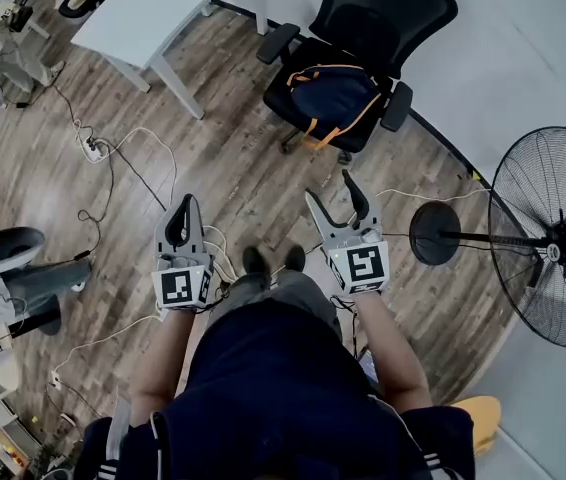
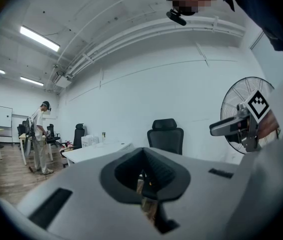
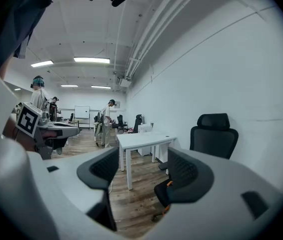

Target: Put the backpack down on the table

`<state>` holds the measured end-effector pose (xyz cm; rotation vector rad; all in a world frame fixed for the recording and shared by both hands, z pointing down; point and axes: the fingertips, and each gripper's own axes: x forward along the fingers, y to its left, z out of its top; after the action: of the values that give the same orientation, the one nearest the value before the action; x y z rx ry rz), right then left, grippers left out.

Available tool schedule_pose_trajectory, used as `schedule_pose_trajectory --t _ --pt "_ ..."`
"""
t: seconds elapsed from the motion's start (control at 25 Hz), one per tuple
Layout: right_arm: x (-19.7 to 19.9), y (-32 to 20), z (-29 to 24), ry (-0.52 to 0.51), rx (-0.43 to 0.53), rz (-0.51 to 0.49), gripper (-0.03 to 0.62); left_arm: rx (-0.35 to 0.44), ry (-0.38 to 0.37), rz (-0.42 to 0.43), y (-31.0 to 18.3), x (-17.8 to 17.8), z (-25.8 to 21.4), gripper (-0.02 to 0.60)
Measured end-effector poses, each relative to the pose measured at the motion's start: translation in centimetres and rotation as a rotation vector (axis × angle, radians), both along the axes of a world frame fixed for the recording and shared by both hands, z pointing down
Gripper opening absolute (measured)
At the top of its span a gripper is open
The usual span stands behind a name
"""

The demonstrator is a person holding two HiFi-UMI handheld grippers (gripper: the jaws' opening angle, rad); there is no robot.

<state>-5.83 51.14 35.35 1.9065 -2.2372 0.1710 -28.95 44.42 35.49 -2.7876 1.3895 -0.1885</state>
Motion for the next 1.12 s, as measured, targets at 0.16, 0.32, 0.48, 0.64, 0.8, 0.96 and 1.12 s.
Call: schedule_pose_trajectory --t 0.16,0.32,0.48,0.64,0.8,0.96,1.12 --pt "-0.4 -0.2 -0.5 -0.019 0.015 -0.024 0.424 0.003 0.005 0.007 0.0 0.1 -0.1 0.003" --pt "-0.2 -0.3 -0.9 -0.025 0.027 -0.05 0.483 0.006 0.009 0.017 0.0 0.5 -0.3 0.003" --pt "0.2 -0.3 -1.1 -0.026 0.026 -0.056 0.497 0.013 0.014 0.027 -0.1 0.6 -0.6 0.003" --pt "1.5 -0.6 -1.1 -0.028 0.026 -0.05 0.497 0.011 0.017 0.032 -0.6 1.2 -0.8 0.003" --pt "3.2 -0.8 -0.8 -0.041 0.023 -0.057 0.502 0.007 0.009 0.023 -0.9 2.4 -0.7 0.003" --pt "5.1 -1.7 -0.8 -0.046 0.03 -0.077 0.502 0.018 0.0 0.016 -1.7 3.6 -1.0 0.003" --pt "7.6 -3.7 -0.3 -0.032 0.02 -0.068 0.502 0.024 -0.003 0.023 -3.2 5.1 -0.9 0.003"
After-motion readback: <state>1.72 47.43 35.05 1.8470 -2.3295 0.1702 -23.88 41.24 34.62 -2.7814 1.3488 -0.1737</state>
